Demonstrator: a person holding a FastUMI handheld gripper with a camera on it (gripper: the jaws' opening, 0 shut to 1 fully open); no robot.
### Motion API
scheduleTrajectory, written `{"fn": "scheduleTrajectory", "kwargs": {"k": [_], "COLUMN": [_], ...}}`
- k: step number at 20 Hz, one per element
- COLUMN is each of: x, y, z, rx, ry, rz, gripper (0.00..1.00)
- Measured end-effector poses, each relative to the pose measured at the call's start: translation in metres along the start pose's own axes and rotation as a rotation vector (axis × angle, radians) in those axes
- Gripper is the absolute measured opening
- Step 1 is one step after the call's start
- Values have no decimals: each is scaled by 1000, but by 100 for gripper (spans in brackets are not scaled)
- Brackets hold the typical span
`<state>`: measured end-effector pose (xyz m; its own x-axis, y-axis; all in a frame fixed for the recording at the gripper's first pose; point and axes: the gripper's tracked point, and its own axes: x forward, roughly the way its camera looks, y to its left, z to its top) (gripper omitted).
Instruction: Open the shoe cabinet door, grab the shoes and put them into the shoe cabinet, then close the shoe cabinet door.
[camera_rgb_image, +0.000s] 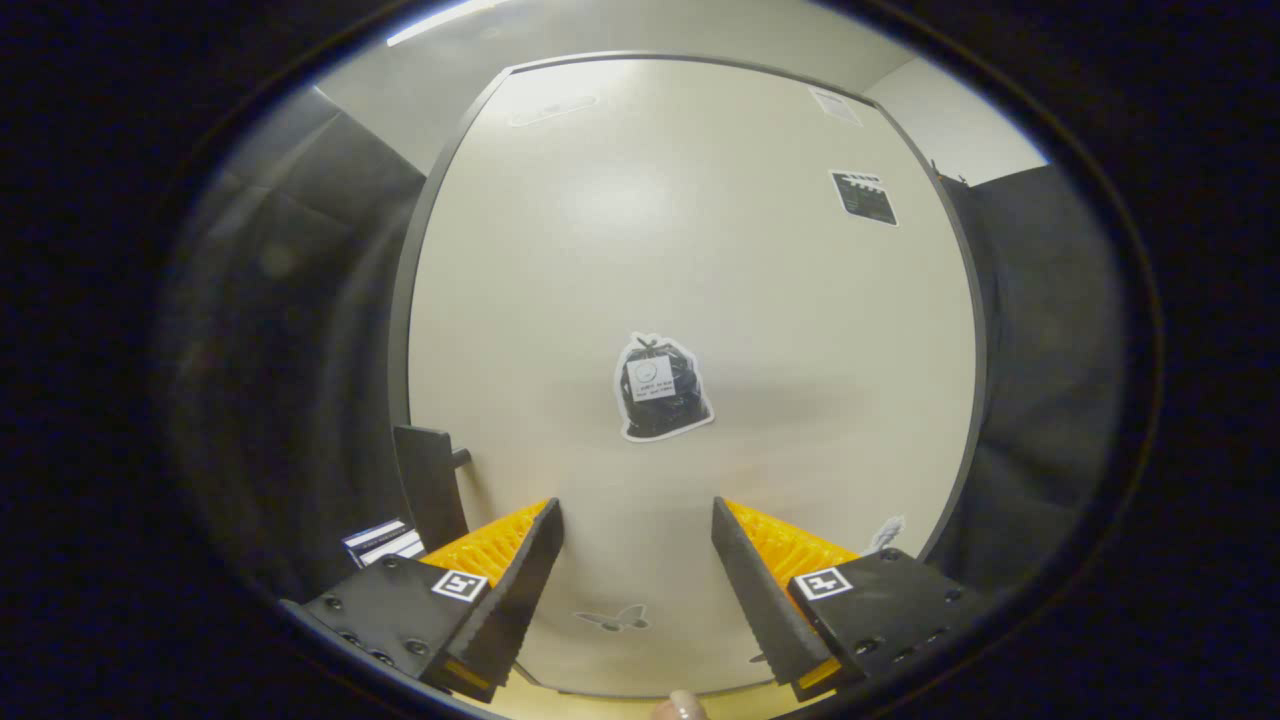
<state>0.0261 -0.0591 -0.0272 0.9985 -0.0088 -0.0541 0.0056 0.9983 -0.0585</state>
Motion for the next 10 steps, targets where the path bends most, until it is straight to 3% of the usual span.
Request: {"fn": "scheduleTrajectory", "kwargs": {"k": [10], "x": [4], "y": [-1], "z": [1], "rx": [8], "ry": [-3], "rz": [5], "gripper": [95]}}
